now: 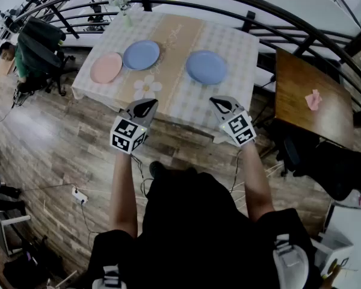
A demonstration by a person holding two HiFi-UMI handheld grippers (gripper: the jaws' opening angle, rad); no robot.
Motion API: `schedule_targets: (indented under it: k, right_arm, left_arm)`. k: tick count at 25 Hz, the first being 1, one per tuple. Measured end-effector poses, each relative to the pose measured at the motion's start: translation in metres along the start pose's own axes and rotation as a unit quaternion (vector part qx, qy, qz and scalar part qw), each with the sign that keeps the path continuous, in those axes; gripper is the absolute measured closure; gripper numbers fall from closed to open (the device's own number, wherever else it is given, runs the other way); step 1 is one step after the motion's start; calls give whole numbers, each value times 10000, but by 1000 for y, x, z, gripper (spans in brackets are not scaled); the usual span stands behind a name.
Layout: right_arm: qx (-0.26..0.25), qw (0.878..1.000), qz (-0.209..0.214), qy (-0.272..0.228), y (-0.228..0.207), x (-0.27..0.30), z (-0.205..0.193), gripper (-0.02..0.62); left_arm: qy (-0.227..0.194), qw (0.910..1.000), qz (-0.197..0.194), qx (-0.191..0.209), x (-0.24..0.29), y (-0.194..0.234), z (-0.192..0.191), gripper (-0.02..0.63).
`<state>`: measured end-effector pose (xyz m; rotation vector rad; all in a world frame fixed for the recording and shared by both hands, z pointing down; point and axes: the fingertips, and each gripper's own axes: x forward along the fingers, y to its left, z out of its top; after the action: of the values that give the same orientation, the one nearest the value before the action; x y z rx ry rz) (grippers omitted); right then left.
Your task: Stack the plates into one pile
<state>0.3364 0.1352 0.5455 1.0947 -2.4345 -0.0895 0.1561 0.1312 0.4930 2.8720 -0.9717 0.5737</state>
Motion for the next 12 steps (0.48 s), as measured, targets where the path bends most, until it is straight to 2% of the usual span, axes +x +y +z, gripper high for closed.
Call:
schedule_targets:
  k: [7,12]
  right_arm:
    - [238,9996,-50,117,2,-2,1,598]
    - [337,9994,-28,-52,4,9,3,598]
  left_arm:
    - [-48,10000,2,29,-4,2,8,606]
    - [-5,10000,-51,76,-3,8,-3,606]
